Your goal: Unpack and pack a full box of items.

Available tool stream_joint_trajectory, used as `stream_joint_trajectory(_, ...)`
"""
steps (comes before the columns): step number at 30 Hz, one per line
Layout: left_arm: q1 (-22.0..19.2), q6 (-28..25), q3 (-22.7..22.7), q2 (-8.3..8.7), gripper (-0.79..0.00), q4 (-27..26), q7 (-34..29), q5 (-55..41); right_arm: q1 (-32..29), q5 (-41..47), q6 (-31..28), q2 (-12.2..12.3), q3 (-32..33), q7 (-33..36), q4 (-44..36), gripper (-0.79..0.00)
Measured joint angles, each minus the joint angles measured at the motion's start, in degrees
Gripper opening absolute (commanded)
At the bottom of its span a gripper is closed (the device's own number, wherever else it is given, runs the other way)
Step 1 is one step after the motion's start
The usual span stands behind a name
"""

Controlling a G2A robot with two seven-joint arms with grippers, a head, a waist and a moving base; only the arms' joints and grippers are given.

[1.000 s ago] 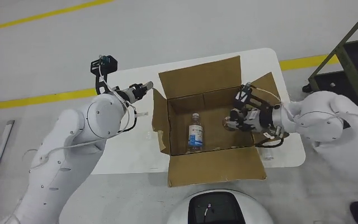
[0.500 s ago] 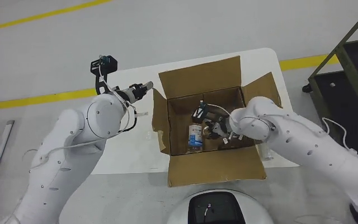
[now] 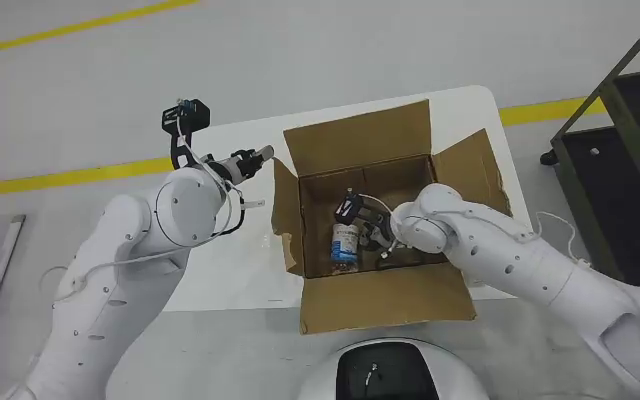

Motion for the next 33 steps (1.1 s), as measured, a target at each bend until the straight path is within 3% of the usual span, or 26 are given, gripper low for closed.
stream_joint_trajectory(1,0.0,0.0,0.0,0.0,0.0,0.0,0.0,0.0,0.05,-0.08,-0.02,-0.24,-0.06,-0.01,0.3,-0.594)
stream_joint_trajectory(2,0.0,0.0,0.0,0.0,0.0,0.0,0.0,0.0,0.09,-0.16,-0.07,-0.46,-0.09,-0.01,0.56,-0.539)
stream_joint_trajectory(3,0.0,0.0,0.0,0.0,0.0,0.0,0.0,0.0,0.1,-0.23,-0.24,-0.7,-0.08,0.01,0.88,-0.588)
stream_joint_trajectory(4,0.0,0.0,0.0,0.0,0.0,0.0,0.0,0.0,0.1,-0.24,-0.38,-0.84,0.0,0.02,1.15,-0.576)
stream_joint_trajectory(5,0.0,0.0,0.0,0.0,0.0,0.0,0.0,0.0,0.1,-0.27,-0.53,-0.96,0.14,0.02,1.46,-0.554)
stream_joint_trajectory(6,0.0,0.0,0.0,0.0,0.0,0.0,0.0,0.0,0.07,-0.29,-0.64,-1.08,0.4,-0.02,1.82,-0.465)
stream_joint_trajectory(7,0.0,0.0,0.0,0.0,0.0,0.0,0.0,0.0,0.02,-0.24,-0.71,-1.15,0.61,-0.04,1.99,-0.44)
stream_joint_trajectory(12,0.0,0.0,0.0,0.0,0.0,0.0,0.0,0.0,-0.37,-0.18,-1.9,-1.25,1.93,0.65,1.89,-0.391)
stream_joint_trajectory(18,0.0,0.0,0.0,0.0,0.0,0.0,0.0,0.0,-0.6,0.84,-1.83,0.01,6.92,1.38,-2.0,-0.437)
stream_joint_trajectory(19,0.0,0.0,0.0,0.0,0.0,0.0,0.0,0.0,-0.6,0.72,-1.7,0.51,8.45,1.73,-3.35,-0.474)
stream_joint_trajectory(21,0.0,0.0,0.0,0.0,0.0,0.0,0.0,0.0,-1.11,1.54,-0.98,2.16,13.57,2.04,-7.16,-0.616)
stream_joint_trajectory(22,0.0,0.0,0.0,0.0,0.0,0.0,0.0,0.0,-1.54,1.83,-0.74,3.02,16.24,2.69,-9.17,-0.748)
stream_joint_trajectory(23,0.0,0.0,0.0,0.0,0.0,0.0,0.0,0.0,-2.11,1.71,-0.69,3.95,19.1,3.57,-11.49,-0.785)
stream_joint_trajectory(27,0.0,0.0,0.0,0.0,0.0,0.0,0.0,0.0,-6.65,-3.09,-0.1,8.29,34.07,9.09,-24.16,-0.785)
stream_joint_trajectory(33,0.0,0.0,0.0,0.0,0.0,0.0,0.0,0.0,-16.02,-9.28,1.85,12.07,53.7,15.69,-38.43,-0.785)
